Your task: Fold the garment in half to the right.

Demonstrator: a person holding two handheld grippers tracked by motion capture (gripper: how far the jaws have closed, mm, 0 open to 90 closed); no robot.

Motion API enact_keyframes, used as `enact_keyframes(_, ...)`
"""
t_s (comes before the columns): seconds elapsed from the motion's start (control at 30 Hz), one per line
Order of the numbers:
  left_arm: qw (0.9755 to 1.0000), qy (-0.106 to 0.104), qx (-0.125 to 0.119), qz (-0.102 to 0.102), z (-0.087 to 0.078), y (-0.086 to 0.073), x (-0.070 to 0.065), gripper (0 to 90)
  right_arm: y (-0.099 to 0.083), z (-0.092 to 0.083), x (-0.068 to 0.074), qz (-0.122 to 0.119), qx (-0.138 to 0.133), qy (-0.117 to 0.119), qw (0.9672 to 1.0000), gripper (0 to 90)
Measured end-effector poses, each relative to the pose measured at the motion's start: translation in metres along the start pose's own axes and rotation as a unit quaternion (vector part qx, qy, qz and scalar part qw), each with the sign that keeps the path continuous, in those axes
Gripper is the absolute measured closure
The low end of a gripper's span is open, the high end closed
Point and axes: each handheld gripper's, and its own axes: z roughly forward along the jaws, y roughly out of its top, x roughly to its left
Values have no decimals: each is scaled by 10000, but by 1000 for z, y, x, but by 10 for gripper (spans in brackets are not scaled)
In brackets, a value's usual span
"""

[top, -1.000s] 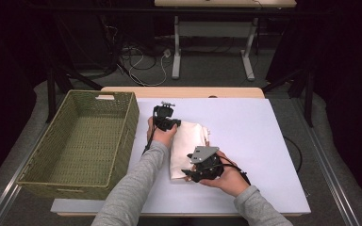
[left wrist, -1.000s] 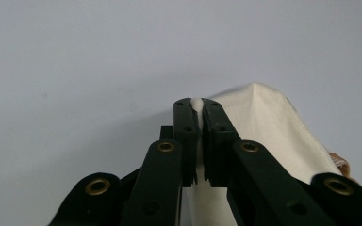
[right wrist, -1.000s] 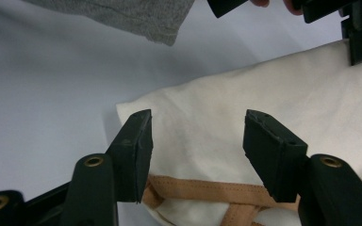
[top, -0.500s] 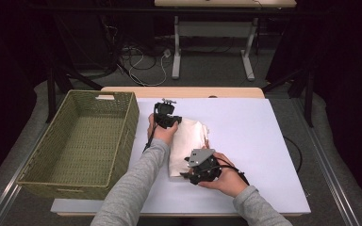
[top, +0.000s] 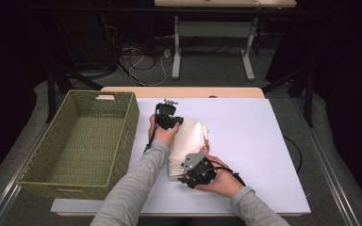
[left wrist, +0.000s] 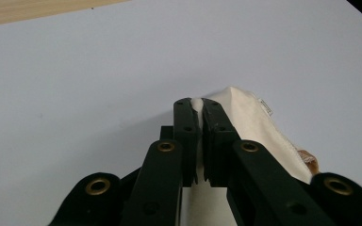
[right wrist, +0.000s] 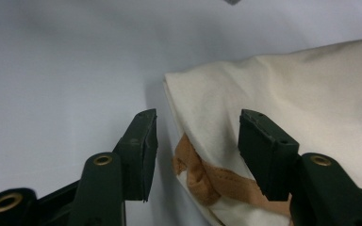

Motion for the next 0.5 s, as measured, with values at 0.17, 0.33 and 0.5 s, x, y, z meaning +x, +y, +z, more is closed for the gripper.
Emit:
enact_keyframes(0.17,10000,16,4,-20,0,-2,1,856,-2,7,-2,8,76,11,10000,474)
enact_keyframes(0.33,10000,12,19,-37,0,-6,4,856,-4,12,-4,-10,138,-1,9999,512)
enact_keyframes(0.5,10000,9,20,-12,-1,-7,5,856,-5,13,-8,57,85,48,9999,556)
